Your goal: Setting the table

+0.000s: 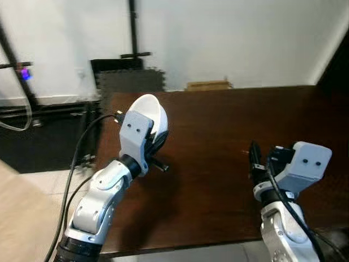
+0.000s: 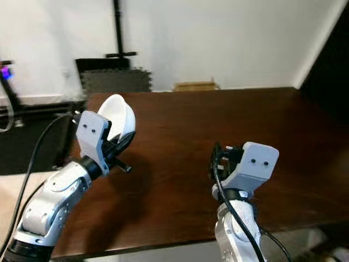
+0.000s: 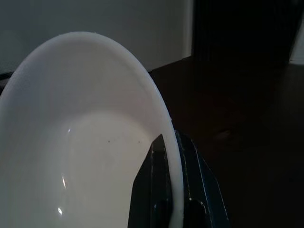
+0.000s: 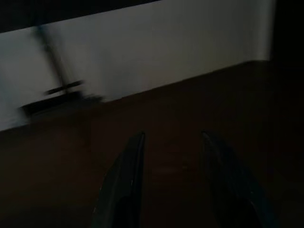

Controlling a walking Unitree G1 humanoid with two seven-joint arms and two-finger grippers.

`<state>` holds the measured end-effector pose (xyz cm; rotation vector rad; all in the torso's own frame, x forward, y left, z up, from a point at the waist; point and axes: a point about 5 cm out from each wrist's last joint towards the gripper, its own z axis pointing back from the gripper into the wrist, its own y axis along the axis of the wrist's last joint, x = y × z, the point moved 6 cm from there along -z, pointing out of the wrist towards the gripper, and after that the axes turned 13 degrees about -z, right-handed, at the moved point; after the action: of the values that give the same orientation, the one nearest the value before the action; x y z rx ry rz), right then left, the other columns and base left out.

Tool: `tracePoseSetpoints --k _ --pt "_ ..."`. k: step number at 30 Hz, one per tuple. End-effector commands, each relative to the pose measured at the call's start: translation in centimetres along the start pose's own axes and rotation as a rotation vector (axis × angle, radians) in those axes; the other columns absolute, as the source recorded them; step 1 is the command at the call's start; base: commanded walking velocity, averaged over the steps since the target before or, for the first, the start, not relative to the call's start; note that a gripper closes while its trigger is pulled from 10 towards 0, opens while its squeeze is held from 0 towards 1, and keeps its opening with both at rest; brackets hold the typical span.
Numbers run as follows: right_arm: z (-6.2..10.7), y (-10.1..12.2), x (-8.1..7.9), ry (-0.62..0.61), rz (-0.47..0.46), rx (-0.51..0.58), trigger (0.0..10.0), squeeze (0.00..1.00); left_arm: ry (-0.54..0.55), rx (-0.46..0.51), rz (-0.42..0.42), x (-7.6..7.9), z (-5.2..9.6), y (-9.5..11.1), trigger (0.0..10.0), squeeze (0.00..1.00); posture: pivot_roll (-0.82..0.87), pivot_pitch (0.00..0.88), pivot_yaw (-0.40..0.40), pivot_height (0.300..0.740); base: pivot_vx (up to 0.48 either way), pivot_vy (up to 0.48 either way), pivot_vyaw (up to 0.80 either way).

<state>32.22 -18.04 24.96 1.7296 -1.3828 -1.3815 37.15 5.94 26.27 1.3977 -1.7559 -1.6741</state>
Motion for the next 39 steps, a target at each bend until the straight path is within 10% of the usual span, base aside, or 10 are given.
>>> tracePoseSetpoints --k 1,21,39 --pt "0.14 0.13 0.48 -0.019 0.004 0.005 10.0 0.0 -0.016 -0.003 -0.004 0.53 -0.06 -0.19 10.0 0.0 0.0 0.071 0.04 0.74 0.0 0.0 -0.59" --pt "0.04 0.02 0.43 -0.014 0.012 0.004 10.0 0.0 -0.003 -0.015 0.024 0.35 -0.15 -0.49 10.0 0.0 0.0 0.065 0.04 0.74 0.0 0.0 0.0" --pt "0.06 -0.01 0.3 -0.009 0.011 0.006 10.0 0.0 0.014 -0.021 0.022 -0.05 -0.22 -0.59 10.0 0.0 0.0 0.056 0.041 0.74 0.0 0.441 0.0"
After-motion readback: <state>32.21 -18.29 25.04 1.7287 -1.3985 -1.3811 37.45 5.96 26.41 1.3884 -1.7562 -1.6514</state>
